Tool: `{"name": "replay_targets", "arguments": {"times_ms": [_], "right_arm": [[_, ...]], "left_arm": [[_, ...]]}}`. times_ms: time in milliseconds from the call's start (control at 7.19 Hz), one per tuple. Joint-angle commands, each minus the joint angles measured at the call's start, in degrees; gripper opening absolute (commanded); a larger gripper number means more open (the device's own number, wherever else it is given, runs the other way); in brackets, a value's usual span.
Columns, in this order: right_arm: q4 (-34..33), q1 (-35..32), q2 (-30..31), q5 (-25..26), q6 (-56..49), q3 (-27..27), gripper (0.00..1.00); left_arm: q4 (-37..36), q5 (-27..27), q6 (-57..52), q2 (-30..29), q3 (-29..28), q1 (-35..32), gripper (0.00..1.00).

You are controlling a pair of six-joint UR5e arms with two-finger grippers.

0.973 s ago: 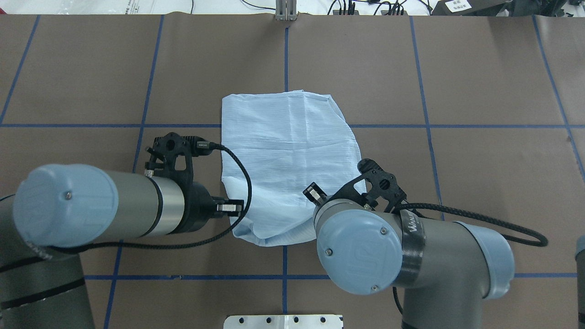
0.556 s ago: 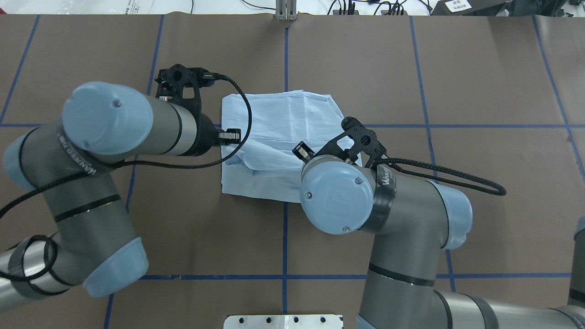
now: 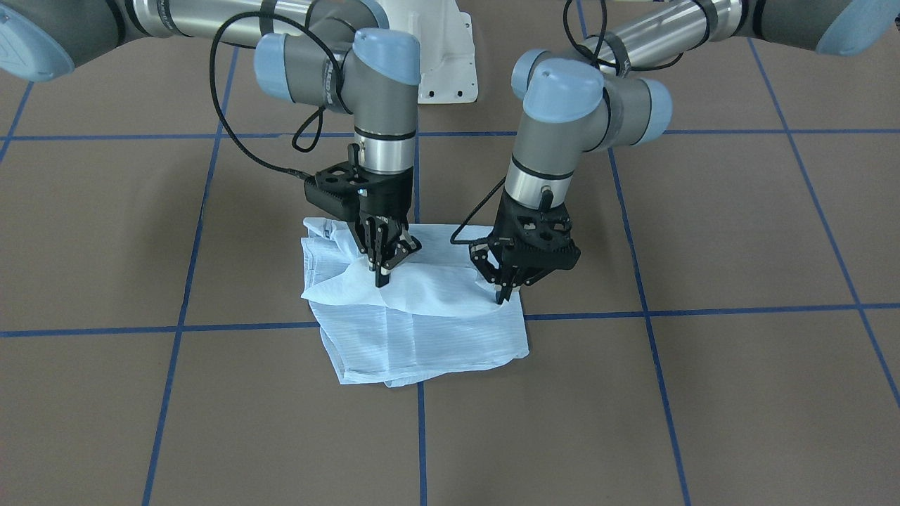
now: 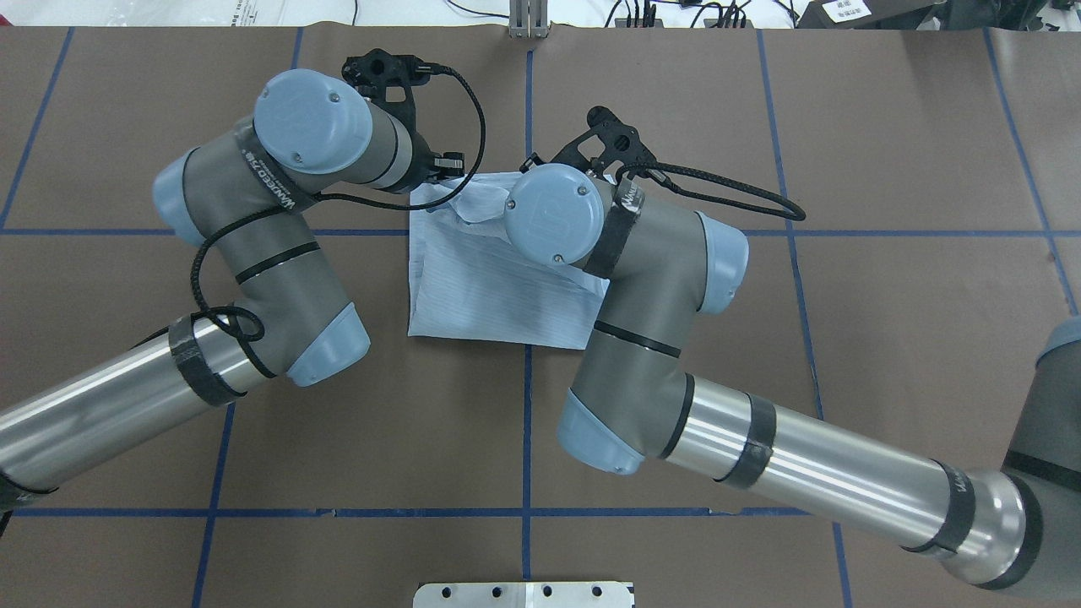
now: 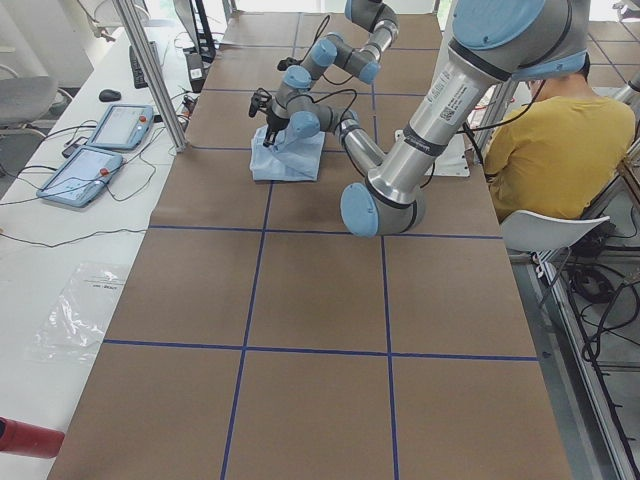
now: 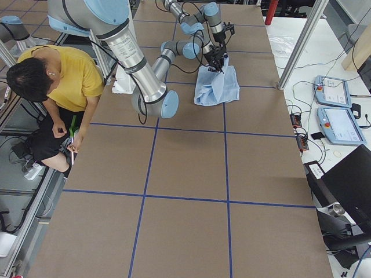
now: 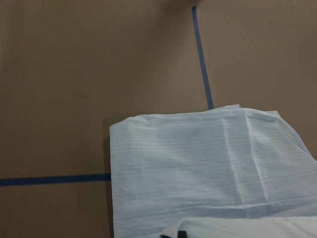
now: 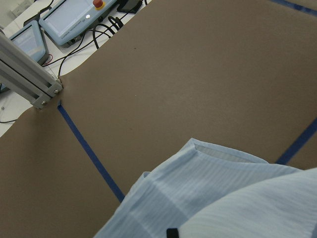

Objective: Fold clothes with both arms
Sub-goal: 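Fold the near edge with both grippers toward the far end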

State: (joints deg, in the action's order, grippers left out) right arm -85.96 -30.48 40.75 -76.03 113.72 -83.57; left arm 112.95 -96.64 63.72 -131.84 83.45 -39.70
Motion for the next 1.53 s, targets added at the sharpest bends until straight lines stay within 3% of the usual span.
{"name": "replay_targets", "arguments": {"times_ms": [0,139,278,417,556,695,834,1251,1390], "right_arm": [[9.3,-2.5,-4.7,0.2,-2.3,13.7,0.00],[11.5,-2.9,-5.0,0.3,-6.4,15.5,0.56],[11.6,-3.7,-5.4,0.1,-10.8,15.8,1.00],[11.5,-5.5,-7.0,-3.4,-11.8,15.7,1.00],[11.2,-6.9,-7.4,-7.8,-13.1,15.6,1.00],[11.2,-6.9,-6.8,-7.9,-14.0,15.5,1.00],[11.6,-6.9,-5.3,-8.3,-16.5,14.9,1.00],[11.8,-7.2,-1.6,-8.4,-20.5,11.2,1.00],[11.8,-7.3,-1.3,-8.4,-21.1,11.2,1.00]], "left_arm": [[8.1,1.5,-0.5,-1.8,-10.4,-0.3,0.00],[8.2,1.9,-1.0,-1.8,-10.8,-0.3,0.08],[9.2,1.9,-2.8,-1.5,-10.8,-0.4,0.99],[13.5,0.9,-4.9,-1.0,-10.5,-1.7,1.00],[13.9,-3.5,-8.6,-0.6,-10.3,-4.0,1.00],[14.1,-7.1,-12.6,1.3,-9.3,-5.3,1.00],[14.2,-7.1,-12.8,3.3,-7.5,-5.2,1.00],[14.1,-6.9,-9.3,1.3,-7.9,-2.7,1.00],[14.3,-4.4,-9.1,1.2,-8.3,-1.5,1.00]]}}
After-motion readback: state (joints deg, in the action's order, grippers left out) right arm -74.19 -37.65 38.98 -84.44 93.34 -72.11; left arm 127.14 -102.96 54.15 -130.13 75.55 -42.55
